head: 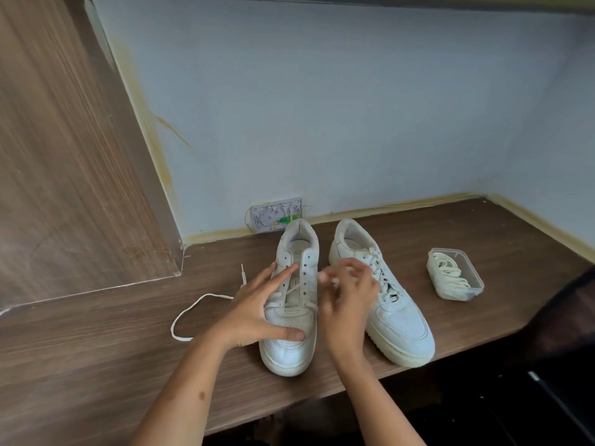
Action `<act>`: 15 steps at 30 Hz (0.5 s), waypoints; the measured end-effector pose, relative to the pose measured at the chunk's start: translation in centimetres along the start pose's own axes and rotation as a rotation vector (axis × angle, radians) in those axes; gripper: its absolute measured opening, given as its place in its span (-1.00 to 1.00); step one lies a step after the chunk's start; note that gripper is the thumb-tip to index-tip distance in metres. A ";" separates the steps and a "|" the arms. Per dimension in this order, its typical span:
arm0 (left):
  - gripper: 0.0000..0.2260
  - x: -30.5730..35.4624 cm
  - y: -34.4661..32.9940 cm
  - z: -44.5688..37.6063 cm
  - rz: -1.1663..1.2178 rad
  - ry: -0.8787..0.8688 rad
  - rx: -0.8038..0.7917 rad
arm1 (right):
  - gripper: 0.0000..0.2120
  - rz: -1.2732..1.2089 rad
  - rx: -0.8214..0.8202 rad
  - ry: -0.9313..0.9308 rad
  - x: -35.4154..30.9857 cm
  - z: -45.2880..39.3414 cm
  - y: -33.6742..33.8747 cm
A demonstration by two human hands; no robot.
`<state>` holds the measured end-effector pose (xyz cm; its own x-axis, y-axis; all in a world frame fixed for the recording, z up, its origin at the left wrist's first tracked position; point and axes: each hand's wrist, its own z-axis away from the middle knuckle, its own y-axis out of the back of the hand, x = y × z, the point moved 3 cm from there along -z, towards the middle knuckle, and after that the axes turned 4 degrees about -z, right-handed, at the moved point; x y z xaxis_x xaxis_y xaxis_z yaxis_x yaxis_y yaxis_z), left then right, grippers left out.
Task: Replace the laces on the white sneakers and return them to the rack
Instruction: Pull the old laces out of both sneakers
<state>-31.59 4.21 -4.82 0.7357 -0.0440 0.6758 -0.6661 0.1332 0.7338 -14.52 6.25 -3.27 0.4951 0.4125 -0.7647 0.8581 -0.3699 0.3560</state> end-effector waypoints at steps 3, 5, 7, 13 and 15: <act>-0.04 0.2 0.1 0.1 -0.015 -0.001 -0.016 | -0.94 -0.176 0.346 -0.166 1.2 -1.4 2.5; -0.04 0.2 0.1 0.1 -0.006 -0.005 -0.014 | -0.91 -0.219 0.482 -0.251 1.9 -2.1 3.7; -0.04 0.1 0.1 0.1 0.026 -0.001 -0.012 | -0.90 -0.228 0.497 -0.309 2.4 -2.5 4.4; -0.06 0.2 -0.2 0.1 0.046 0.017 -0.026 | -0.66 -0.144 0.253 -0.218 2.1 -2.4 3.6; -0.08 0.5 -0.2 0.3 0.006 0.019 -0.021 | -0.63 -0.130 0.167 -0.220 1.9 -2.0 3.1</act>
<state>-31.10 3.90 -4.62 0.7344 -0.0240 0.6783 -0.6678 0.1538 0.7283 -10.61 7.56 -2.54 0.3253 0.2816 -0.9027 0.8693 -0.4647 0.1683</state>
